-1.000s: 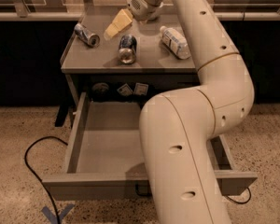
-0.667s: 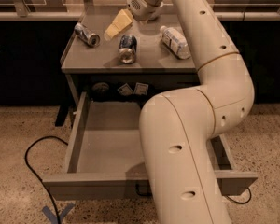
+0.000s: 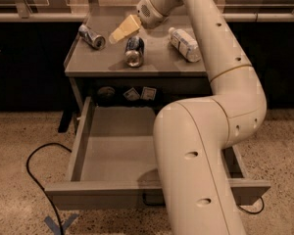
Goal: Place pepsi can into top drawer
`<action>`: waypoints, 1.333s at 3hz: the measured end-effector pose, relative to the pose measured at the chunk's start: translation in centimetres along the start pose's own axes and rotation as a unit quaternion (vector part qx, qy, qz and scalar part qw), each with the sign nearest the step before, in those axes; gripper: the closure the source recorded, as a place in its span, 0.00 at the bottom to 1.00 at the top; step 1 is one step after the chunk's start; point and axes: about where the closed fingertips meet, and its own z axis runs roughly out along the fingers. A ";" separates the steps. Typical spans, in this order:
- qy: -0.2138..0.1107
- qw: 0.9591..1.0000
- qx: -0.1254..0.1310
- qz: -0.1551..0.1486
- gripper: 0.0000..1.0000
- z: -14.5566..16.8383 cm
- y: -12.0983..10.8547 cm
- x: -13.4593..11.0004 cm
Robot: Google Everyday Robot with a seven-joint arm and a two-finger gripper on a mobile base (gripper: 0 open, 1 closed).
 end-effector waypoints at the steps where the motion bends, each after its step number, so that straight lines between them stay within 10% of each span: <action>1: -0.013 1.000 -0.013 0.017 0.00 0.2 -0.4 0.4; 4: -0.002 0.995 0.042 0.093 0.00 0.2 -2.3 0.3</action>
Offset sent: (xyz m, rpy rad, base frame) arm -0.0017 -0.0175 -0.0068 0.0231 0.0607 -0.0673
